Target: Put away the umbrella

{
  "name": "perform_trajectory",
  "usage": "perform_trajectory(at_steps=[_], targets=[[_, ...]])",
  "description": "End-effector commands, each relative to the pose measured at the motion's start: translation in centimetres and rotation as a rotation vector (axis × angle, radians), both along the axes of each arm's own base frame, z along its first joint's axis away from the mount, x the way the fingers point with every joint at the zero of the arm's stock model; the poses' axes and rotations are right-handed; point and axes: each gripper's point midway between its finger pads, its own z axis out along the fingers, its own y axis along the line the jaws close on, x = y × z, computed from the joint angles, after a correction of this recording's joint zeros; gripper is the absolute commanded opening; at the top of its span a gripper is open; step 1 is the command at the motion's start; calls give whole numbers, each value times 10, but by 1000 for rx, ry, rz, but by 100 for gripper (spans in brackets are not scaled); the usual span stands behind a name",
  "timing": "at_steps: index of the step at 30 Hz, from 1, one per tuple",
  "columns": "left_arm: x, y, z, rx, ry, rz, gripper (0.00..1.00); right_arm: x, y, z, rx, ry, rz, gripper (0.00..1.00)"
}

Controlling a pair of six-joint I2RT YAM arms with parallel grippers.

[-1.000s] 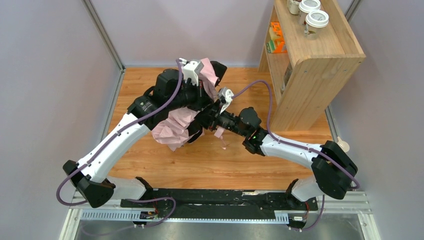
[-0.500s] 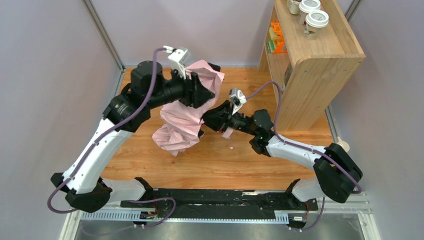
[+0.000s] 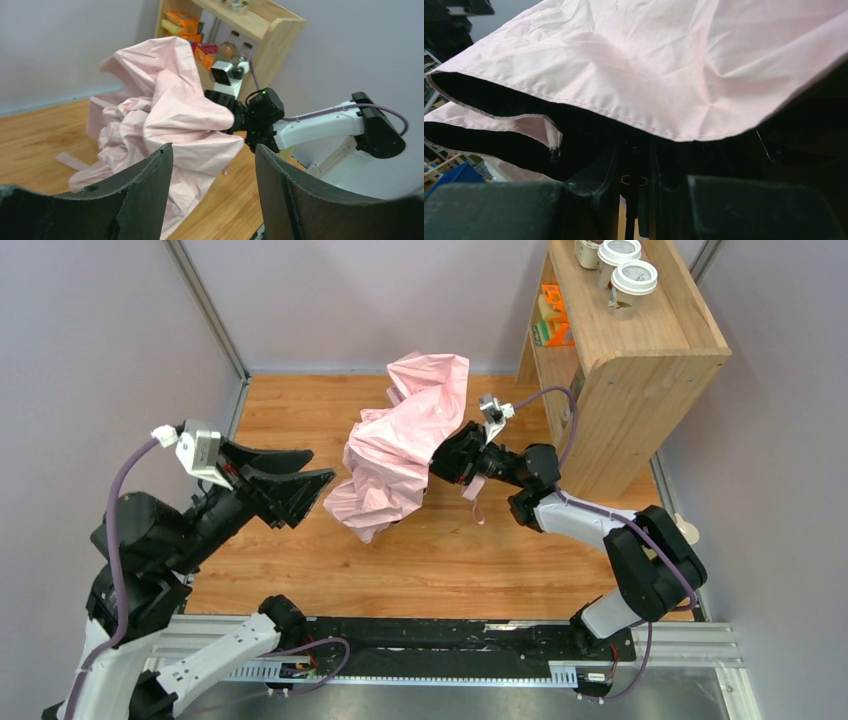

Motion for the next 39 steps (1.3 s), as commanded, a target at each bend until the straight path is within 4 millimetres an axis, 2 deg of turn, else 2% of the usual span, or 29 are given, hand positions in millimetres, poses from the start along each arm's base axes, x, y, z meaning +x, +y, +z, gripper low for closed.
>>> perform_trajectory(at_steps=[1, 5, 7, 8, 10, 11, 12, 13, 19, 25, 35, 36, 39], targets=[[23, 19, -8, -80, -73, 163, 68, -44, -17, 86, 218, -263, 105, 0], [34, 39, -30, -166, -28, 291, 70, -43, -20, 94, 243, -218, 112, 0], [43, 52, -49, -212, 52, 386, 68, -44, -22, 96, 251, -213, 106, 0], [52, 67, -60, -250, 101, 485, 68, -45, -23, 98, 255, -213, 105, 0], [56, 73, -73, -309, 151, 536, 69, -46, -24, 100, 262, -211, 105, 0], [54, 75, -67, -357, 143, 531, 73, -47, -24, 101, 262, -211, 110, 0], [57, 71, -72, -369, 146, 521, 81, -46, -24, 101, 261, -211, 112, 0], [55, 69, -62, -419, 123, 495, 84, -47, -24, 101, 259, -211, 114, 0], [67, 38, -59, -495, 220, 407, 84, -50, -24, 105, 260, -219, 127, 0], [77, 6, -48, -545, 237, 290, 84, -55, -26, 110, 266, -225, 138, 0], [102, -30, -58, -576, 350, 212, 83, -73, -26, 121, 280, -225, 196, 0], [105, -36, -51, -598, 327, 178, 83, -74, -25, 121, 277, -224, 205, 0], [107, -46, -47, -575, 313, 117, 81, -78, -24, 120, 271, -215, 226, 0]])
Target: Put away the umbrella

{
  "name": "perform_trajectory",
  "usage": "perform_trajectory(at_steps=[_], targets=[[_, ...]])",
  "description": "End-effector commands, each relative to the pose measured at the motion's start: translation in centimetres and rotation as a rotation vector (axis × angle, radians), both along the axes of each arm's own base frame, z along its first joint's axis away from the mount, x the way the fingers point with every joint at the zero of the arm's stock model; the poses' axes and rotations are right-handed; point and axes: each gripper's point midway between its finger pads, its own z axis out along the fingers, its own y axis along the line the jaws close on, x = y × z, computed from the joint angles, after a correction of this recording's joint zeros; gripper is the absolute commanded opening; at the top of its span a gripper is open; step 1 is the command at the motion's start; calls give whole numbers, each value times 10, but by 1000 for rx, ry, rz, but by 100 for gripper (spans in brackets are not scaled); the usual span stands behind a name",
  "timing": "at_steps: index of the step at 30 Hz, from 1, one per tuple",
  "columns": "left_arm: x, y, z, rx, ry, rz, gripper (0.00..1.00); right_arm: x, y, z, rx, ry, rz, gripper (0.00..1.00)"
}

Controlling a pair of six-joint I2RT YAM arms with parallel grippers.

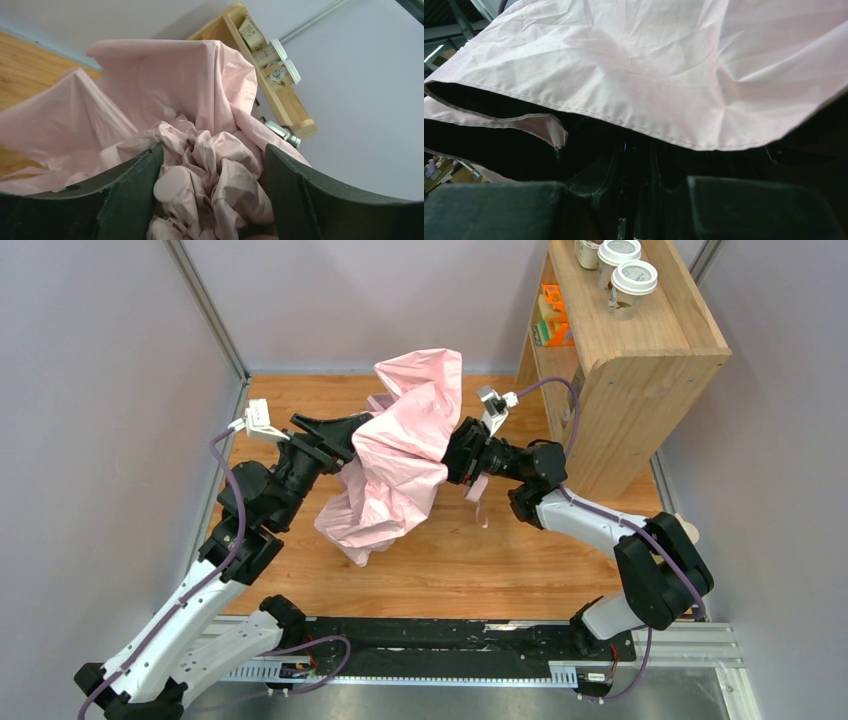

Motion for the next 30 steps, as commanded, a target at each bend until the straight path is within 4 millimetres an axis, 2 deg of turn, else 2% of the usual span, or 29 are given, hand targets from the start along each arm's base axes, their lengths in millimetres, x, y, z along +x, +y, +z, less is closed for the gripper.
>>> perform_trajectory(at_steps=[1, 2, 5, 7, 9, 10, 11, 12, 13, 14, 15, 16, 17, 18, 19, 20, 21, 22, 23, 24, 25, 26, 27, 28, 30], targets=[[-6, -25, 23, -50, -76, -153, 77, -44, -23, 77, 234, -289, 32, 0], [-6, -25, 22, -39, -84, -152, 76, -45, -24, 78, 235, -284, 34, 0], [-4, -29, 13, -25, -68, -167, 61, -45, -25, 77, 237, -271, 30, 0], [-7, -34, 10, -25, -60, -202, 55, -45, -25, 78, 242, -262, 28, 0], [-8, -40, 12, -25, -89, -237, 40, -45, -23, 79, 244, -255, 36, 0], [-8, -42, 12, -18, -95, -246, 29, -44, -22, 79, 245, -253, 39, 0], [-8, -43, 14, -8, -106, -257, 21, -44, -21, 78, 242, -255, 44, 0], [-9, -43, 18, 13, -124, -261, 6, -44, -19, 78, 239, -249, 46, 0], [-8, -42, 14, 49, -123, -254, 1, -41, -18, 76, 233, -238, 42, 0], [-9, -40, 21, 62, -136, -248, 0, -38, -18, 75, 225, -224, 32, 0], [-7, -38, 14, 115, -128, -231, 0, -32, -16, 69, 200, -202, 15, 2], [-8, -35, 21, 129, -141, -221, 0, -28, -14, 64, 170, -182, -1, 7], [-6, -31, 13, 186, -117, -200, 0, -20, -9, 55, 121, -152, -27, 18], [-5, -25, 22, 197, -125, -165, 0, -14, -8, 48, 85, -129, -59, 34], [-3, -21, 13, 243, -97, -153, 0, -5, -7, 40, 40, -97, -111, 44], [-4, -16, 20, 256, -102, -127, 0, 8, -4, 22, -40, -26, -166, 55], [0, -8, 15, 288, -78, -84, 0, 17, -6, 12, -96, 7, -229, 64], [5, 1, 22, 295, -72, -28, 0, 25, -9, -3, -179, 32, -290, 70], [7, 7, 13, 340, -38, -3, 0, 29, -13, -16, -263, 56, -343, 74], [11, 16, 21, 349, -35, 48, 0, 36, -20, -26, -333, 67, -416, 79], [14, 22, 14, 389, 2, 79, 0, 38, -27, -40, -408, 83, -453, 84], [19, 30, 20, 395, 11, 130, 0, 37, -34, -48, -460, 74, -477, 88], [25, 33, 10, 449, 43, 149, 0, 37, -41, -60, -521, 71, -515, 91], [28, 38, 16, 460, 40, 184, 0, 36, -48, -66, -561, 55, -550, 94], [35, 45, 8, 532, 81, 223, 0, 27, -65, -88, -691, 52, -599, 100]])
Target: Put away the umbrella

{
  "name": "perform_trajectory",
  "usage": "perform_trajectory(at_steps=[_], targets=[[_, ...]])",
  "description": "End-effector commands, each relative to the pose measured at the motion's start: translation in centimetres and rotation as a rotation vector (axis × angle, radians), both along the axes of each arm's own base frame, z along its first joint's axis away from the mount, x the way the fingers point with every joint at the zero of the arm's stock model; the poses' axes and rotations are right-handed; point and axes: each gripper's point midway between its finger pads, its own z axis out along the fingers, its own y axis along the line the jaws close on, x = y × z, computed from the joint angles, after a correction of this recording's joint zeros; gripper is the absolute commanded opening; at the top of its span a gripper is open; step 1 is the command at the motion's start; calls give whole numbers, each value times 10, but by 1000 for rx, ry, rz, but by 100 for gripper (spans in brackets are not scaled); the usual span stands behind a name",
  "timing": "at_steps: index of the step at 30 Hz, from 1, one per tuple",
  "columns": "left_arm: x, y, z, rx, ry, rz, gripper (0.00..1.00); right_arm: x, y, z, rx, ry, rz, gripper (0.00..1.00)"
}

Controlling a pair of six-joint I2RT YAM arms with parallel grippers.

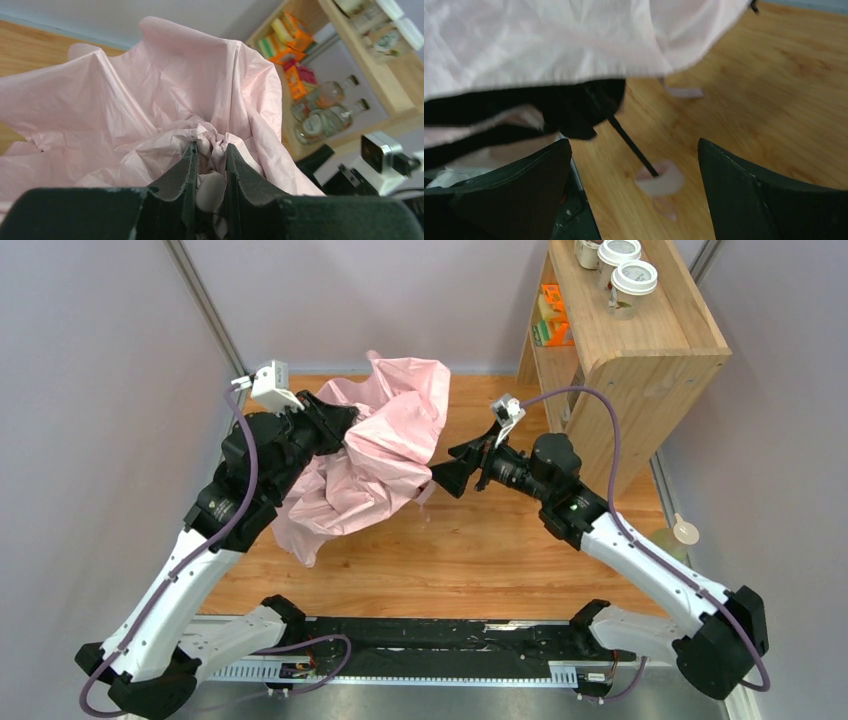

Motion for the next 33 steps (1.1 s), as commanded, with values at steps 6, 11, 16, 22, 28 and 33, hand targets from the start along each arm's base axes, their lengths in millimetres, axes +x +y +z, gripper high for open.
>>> perform_trajectory(at_steps=[6, 11, 16, 22, 28, 33], targets=[[27, 44, -12, 183, 75, 274, 0, -16, -61, -37, -475, -105, -327, 99], [34, 47, -17, 126, 133, 335, 0, -128, 41, 35, -101, -345, 250, 72], [36, 39, -25, 141, 226, 323, 0, -167, 98, 15, -127, -502, 502, 29], [36, 16, -80, 179, 405, 246, 0, -175, 132, -8, -137, -551, 587, 12], [33, 9, -108, 236, 460, 182, 0, -163, 141, -33, -220, -541, 580, 4], [24, 1, -119, 223, 462, 106, 0, -122, 130, -44, -268, -530, 430, 0]])
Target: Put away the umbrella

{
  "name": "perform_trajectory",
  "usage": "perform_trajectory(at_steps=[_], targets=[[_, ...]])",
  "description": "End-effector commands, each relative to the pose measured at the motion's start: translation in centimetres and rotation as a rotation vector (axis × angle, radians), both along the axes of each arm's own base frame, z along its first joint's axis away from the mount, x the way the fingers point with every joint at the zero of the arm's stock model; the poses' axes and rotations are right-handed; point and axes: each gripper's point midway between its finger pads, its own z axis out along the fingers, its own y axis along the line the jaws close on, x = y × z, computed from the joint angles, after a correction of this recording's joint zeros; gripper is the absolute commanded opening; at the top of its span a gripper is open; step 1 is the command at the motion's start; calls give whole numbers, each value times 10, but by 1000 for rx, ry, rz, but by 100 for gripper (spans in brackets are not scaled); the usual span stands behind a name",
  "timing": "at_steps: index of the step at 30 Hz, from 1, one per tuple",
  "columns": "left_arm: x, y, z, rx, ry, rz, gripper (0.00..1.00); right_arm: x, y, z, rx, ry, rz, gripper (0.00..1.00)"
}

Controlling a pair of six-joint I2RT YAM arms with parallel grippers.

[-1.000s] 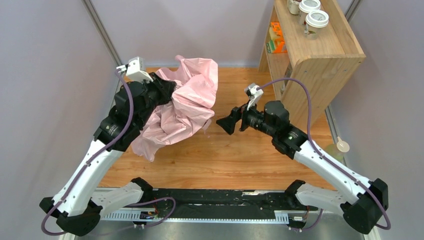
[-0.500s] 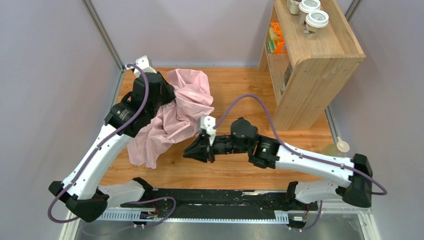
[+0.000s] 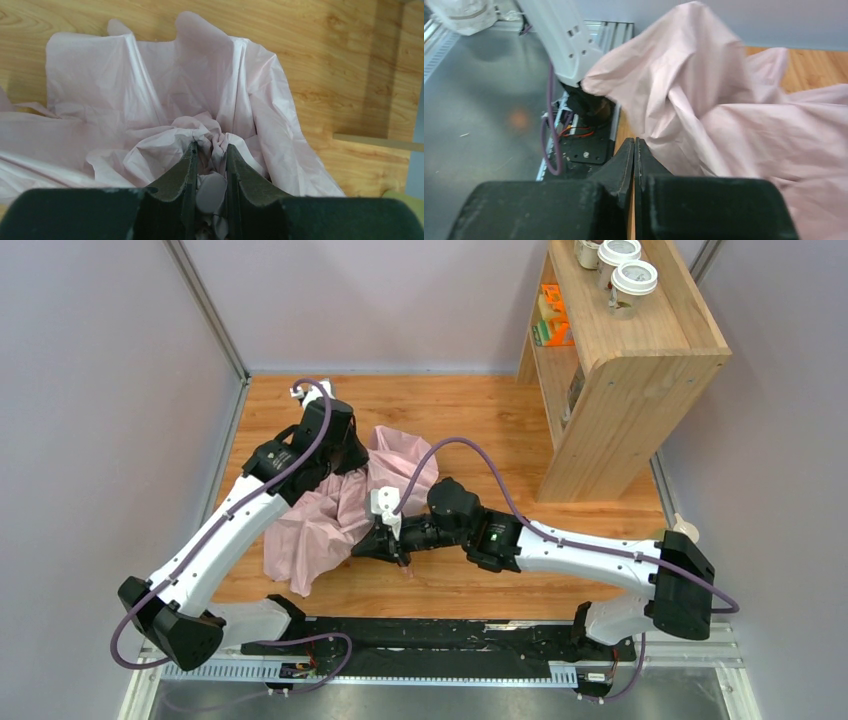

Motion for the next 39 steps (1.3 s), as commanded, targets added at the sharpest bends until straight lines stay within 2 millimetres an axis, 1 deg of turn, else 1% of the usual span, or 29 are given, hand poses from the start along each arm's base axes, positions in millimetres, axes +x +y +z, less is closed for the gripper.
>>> perform_trajectory(at_steps=[1, 2, 4, 6, 7, 8, 9, 10, 11, 12, 13, 15, 16, 17, 18, 19, 21, 22, 23, 24, 25, 27, 28, 29, 32, 34, 37, 38, 39], targets=[[-7, -10, 17, -77, -50, -70, 0, 39, -4, 22, 73, -49, -104, 1], [-6, -8, 15, -68, -48, -66, 0, 46, -2, 19, 57, -38, -120, 2], [-8, -5, 13, -50, -48, -67, 0, 69, -4, 11, 26, -16, -215, 2], [-12, -11, 12, -96, -38, -86, 0, 93, -7, 1, -1, -31, -306, 2], [-12, -22, 17, -148, -51, -124, 0, 105, -6, -6, -18, -34, -349, 2], [-14, -29, 17, -175, -53, -156, 0, 119, -6, -10, -32, -31, -390, 2], [-15, -40, 21, -226, -55, -191, 0, 131, -4, -18, -60, -19, -421, 1], [-15, -44, 20, -238, -45, -203, 0, 142, -2, -20, -70, -13, -447, 1], [-18, -47, 18, -251, -26, -216, 0, 150, -1, -22, -82, -5, -477, 1], [-17, -49, 18, -250, -19, -217, 0, 159, 0, -22, -83, -5, -507, 1], [-18, -48, 12, -239, 1, -213, 0, 165, 0, -23, -87, -10, -535, 2], [-17, -46, 5, -231, 9, -202, 0, 173, -1, -23, -116, -20, -569, 4], [-16, -48, 7, -238, -5, -209, 0, 173, -4, -27, -149, -14, -575, 5], [-17, -47, 6, -237, -13, -217, 0, 169, -8, -29, -187, -7, -566, 7], [-15, -52, 12, -245, -47, -252, 0, 161, -13, -33, -230, 6, -537, 9], [-16, -52, 14, -242, -65, -268, 0, 151, -19, -33, -257, 21, -511, 13], [-17, -51, 20, -222, -117, -308, 0, 125, -34, -26, -273, 69, -440, 26], [-16, -50, 24, -202, -149, -330, 0, 110, -42, -18, -267, 99, -400, 35], [-17, -47, 26, -193, -167, -335, 0, 94, -48, -11, -257, 138, -361, 43], [-17, -45, 29, -173, -195, -350, 0, 81, -55, -6, -255, 182, -327, 50], [-17, -42, 31, -161, -210, -344, 0, 67, -61, 2, -251, 227, -293, 55], [-18, -39, 34, -132, -229, -361, 0, 50, -73, 18, -240, 286, -268, 62], [-18, -38, 36, -122, -234, -364, 0, 44, -81, 28, -227, 290, -268, 68], [-18, -36, 37, -115, -237, -369, 0, 42, -87, 32, -226, 287, -277, 72], [-21, -41, 41, -115, -250, -417, 0, 63, -107, 44, -205, 247, -425, 84], [-26, -48, 46, -126, -271, -482, 0, 83, -118, 48, -196, 234, -488, 87], [-35, -58, 54, -144, -319, -576, 0, 121, -137, 55, -165, 274, -598, 88], [-37, -58, 55, -145, -328, -587, 0, 128, -142, 57, -149, 289, -611, 86], [-37, -56, 54, -139, -327, -578, 0, 134, -144, 58, -140, 299, -621, 79]])
